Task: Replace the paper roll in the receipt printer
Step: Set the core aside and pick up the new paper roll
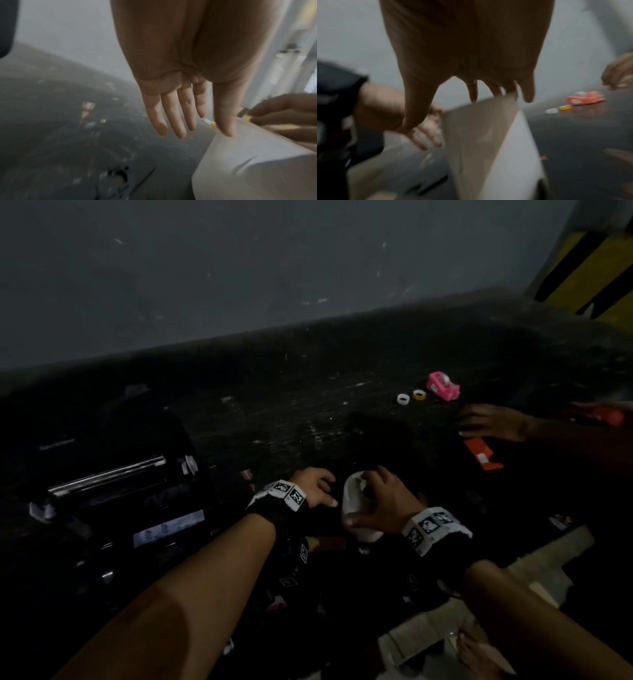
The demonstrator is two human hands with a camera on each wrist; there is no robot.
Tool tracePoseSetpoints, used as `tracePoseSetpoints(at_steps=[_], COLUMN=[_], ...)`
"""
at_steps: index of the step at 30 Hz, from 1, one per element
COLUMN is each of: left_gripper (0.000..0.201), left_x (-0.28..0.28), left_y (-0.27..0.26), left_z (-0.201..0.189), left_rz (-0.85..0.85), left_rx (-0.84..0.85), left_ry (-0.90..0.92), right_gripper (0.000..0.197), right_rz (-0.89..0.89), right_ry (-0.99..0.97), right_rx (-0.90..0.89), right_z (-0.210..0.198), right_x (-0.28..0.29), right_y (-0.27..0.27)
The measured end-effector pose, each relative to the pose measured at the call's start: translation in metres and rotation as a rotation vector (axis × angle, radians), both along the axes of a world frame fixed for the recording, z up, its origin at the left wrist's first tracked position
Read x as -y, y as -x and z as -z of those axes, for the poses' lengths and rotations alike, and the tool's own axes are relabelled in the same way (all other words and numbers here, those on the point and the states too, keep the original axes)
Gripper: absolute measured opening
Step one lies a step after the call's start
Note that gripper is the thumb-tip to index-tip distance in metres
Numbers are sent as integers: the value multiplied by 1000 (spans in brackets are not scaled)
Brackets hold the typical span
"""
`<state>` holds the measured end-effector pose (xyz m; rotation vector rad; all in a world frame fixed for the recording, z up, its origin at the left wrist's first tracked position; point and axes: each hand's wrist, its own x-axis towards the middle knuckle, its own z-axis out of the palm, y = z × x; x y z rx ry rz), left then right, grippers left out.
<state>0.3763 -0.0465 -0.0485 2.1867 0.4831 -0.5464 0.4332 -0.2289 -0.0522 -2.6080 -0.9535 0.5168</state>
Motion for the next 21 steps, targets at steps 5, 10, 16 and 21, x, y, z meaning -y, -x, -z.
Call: tracePoseSetpoints(at_steps=[5,10,16,21], left_gripper=[60,71,89,80], left_x=[-3,-2,1,4], left_y=[1,3,4,9], left_z=[13,3,-25,-59], left_rz=[-82,-78,-78,-100], left_rx=[-10,-19,199,385], left_ry=[109,181,197,254], right_gripper=[78,70,54,31], right_rz=[36,265,594,618], right_ry=[83,-150,-704,-930], right_rx=[33,-132,-407,-818], right_z=[8,-8,-35,-58], right_x=[-12,-5,8,7], right_y=[-6,-26,-35,-22])
